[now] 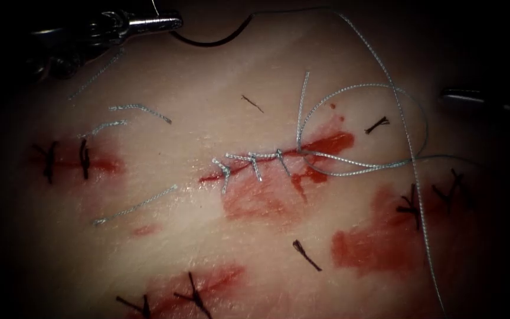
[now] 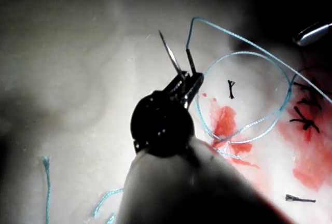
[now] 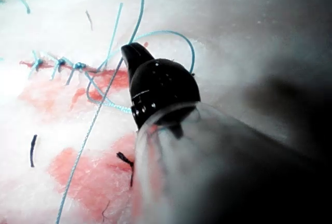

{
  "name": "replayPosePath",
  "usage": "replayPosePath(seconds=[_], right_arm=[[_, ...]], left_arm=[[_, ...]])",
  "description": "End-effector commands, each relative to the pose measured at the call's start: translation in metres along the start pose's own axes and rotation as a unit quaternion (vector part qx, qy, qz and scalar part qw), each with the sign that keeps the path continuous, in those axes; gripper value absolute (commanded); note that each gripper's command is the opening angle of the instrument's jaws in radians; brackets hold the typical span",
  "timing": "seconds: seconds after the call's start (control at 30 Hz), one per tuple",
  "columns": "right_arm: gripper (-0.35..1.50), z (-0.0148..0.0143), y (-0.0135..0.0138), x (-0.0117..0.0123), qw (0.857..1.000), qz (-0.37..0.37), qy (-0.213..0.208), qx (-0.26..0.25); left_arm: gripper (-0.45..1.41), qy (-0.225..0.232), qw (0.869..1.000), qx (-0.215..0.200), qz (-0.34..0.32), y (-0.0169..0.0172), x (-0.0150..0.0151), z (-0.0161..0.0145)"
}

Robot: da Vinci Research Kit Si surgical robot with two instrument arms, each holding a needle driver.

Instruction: Wound Closure

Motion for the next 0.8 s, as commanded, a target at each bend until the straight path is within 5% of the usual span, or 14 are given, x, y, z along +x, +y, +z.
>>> replayPosePath(seconds=[0.03, 0.13, 0.33, 0.6, 0.8], right_arm=[[-0.1, 0.0014, 0.0, -0.0012, 1.0, -0.004, -0.006, 0.0], [0.34, 0.0031, 0.0017, -0.0047, 0.999, 0.005, -0.032, -0.017], [0.68, 0.0031, 0.0031, -0.0056, 0.996, 0.081, -0.021, -0.036], [0.91, 0.0025, 0.0027, -0.0053, 0.994, 0.102, -0.018, -0.042], [0.83, 0.0018, 0.0027, -0.0051, 0.981, 0.173, 0.005, -0.087]], left_arm=[[-0.45, 0.0, 1.0, 0.0, 0.0, -0.0003, -0.0004, 0.0006], [-0.45, 0.0, 1.0, 0.0, 0.0, -0.0002, -0.0004, 0.0006], [-0.45, 0.0, 1.0, 0.001, 0.0, -0.0002, -0.0004, 0.0006], [-0.45, 0.001, 1.0, 0.001, 0.0, -0.0002, -0.0004, 0.0007], [-0.45, 0.001, 1.0, 0.001, 0.0, -0.0002, -0.0004, 0.0007]])
